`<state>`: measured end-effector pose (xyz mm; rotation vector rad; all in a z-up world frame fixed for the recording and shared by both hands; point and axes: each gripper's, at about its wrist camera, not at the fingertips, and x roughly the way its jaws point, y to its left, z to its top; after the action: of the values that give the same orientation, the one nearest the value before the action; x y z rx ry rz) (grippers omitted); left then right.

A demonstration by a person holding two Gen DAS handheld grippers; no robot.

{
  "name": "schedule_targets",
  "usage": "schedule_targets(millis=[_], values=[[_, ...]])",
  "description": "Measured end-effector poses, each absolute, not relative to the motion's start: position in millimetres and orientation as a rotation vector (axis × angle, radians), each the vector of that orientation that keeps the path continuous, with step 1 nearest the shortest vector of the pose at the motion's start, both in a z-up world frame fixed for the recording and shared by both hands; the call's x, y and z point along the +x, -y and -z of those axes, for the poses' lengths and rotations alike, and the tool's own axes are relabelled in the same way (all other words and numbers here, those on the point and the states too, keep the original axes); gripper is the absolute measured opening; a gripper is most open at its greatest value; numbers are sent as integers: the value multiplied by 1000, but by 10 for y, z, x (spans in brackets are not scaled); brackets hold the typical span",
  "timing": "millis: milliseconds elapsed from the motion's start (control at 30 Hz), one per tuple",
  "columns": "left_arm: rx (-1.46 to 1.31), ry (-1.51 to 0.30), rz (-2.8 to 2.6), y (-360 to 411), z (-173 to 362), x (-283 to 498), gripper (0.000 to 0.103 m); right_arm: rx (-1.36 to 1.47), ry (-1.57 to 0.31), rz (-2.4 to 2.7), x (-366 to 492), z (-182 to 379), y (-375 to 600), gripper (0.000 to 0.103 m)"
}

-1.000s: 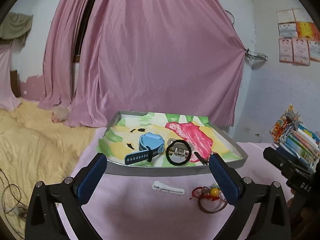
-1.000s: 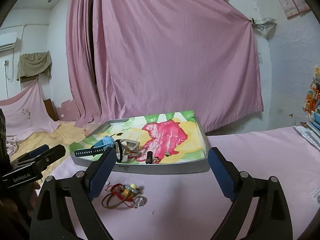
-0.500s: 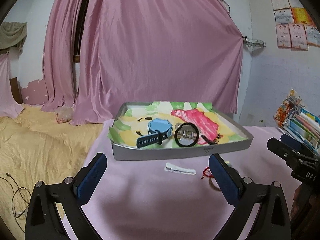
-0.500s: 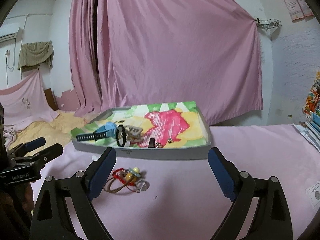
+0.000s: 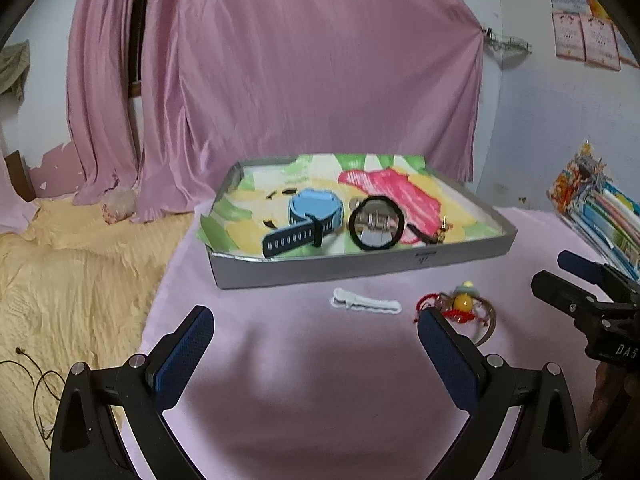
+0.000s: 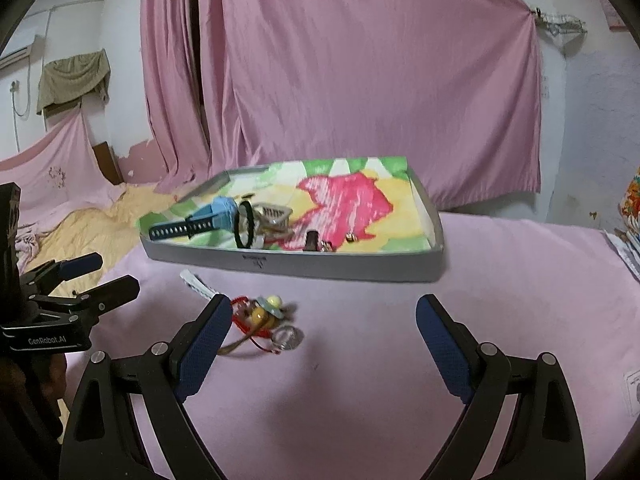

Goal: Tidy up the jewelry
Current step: 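Withdraw both open tools from the tray back over the table, then move the right tool to the silver ring while the left tool approaches the white hair clip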

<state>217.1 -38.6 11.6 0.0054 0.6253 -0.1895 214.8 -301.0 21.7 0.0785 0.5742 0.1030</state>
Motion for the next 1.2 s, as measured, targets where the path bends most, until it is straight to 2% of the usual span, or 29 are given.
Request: schedule_targets(millis=[333, 533, 600, 833, 1000, 1100, 1200], values=[[22, -774, 211, 438, 47, 2374, 102, 75, -745, -85, 2373, -14, 3063, 89], [47, -804, 215, 503, 85, 2445, 102, 27, -796, -121, 2451, 26, 2971, 75], [51, -812, 215, 518, 94, 2470, 102, 10, -807, -132, 2474, 31, 2939, 64], [71, -833, 236, 581, 111, 2568, 102, -21, -849, -175, 2543, 60, 2845, 52], [84, -836, 252, 615, 107, 2642, 97, -36, -867, -196, 2576, 77, 2805, 42], [68, -870, 278, 623, 136, 2707, 88, -44, -876, -211, 2592, 89, 2771, 38], [55, -888, 297, 631, 146, 2750, 86, -48, -876, -222, 2603, 87, 2748, 35]])
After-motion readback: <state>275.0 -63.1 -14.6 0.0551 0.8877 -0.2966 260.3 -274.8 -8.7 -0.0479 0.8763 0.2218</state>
